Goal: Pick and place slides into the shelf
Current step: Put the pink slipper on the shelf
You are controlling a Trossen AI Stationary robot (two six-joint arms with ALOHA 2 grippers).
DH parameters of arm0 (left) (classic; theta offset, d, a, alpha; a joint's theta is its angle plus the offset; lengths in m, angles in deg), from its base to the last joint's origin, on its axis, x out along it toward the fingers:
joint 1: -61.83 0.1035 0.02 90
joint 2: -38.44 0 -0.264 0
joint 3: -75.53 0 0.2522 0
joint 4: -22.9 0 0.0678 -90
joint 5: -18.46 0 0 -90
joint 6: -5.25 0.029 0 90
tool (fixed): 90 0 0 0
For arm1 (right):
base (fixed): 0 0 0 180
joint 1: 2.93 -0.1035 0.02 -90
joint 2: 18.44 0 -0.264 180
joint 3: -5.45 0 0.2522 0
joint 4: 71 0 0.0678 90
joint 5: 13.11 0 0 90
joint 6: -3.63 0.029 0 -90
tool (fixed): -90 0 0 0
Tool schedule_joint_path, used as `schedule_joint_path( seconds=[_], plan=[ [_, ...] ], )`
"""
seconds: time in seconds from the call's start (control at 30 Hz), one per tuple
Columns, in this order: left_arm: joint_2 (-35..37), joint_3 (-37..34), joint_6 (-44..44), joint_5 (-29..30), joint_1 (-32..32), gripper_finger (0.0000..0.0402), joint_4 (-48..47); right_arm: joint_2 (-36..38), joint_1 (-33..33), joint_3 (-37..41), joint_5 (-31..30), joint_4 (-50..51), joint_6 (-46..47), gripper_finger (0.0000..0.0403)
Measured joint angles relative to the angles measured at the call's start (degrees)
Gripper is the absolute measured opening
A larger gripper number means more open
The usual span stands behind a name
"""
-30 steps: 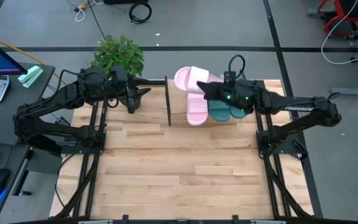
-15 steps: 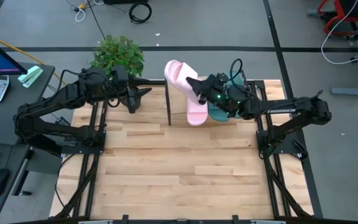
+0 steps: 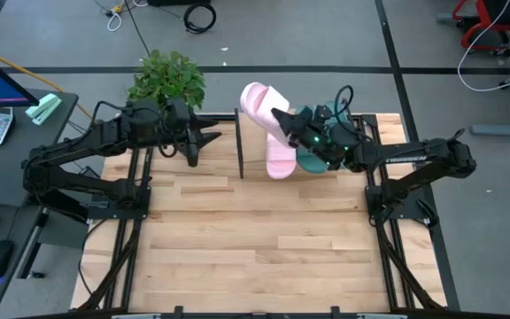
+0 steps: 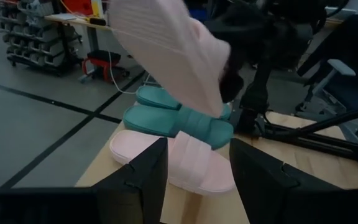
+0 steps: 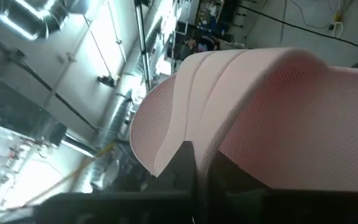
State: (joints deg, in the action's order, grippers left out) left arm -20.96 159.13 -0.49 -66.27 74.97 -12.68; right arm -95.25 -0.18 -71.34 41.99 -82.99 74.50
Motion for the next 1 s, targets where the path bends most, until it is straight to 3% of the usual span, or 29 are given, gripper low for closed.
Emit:
schedule_joint_path(
  seconds=[0.17, 0.5, 0.6, 0.8, 1.0],
  plan=[
    [0.1, 0.0, 0.5, 0.1, -0.2, 0.0172, 0.1, 2.9, -6.2, 0.0, -3.8, 8.3, 0.7, 0.0008],
    [0.1, 0.0, 1.5, 0.1, -0.2, 0.0174, 0.4, 8.4, -21.7, 0.0, -14.4, 32.5, 13.7, 0.0008],
    [0.1, 0.0, -0.2, 0.0, -0.2, 0.0172, 0.4, 8.5, -26.3, 0.0, -15.0, 37.9, 16.5, 0.0008],
    [0.1, 0.0, -2.8, 0.1, -2.3, 0.0173, 0.1, 4.3, -36.7, 0.0, -20.5, 45.3, 27.1, 0.0007],
    [-0.8, 0.0, -5.8, 0.0, -6.2, 0.0173, -0.5, -2.5, -46.1, 0.0, -29.6, 45.4, 37.4, 0.0007]
  ],
)
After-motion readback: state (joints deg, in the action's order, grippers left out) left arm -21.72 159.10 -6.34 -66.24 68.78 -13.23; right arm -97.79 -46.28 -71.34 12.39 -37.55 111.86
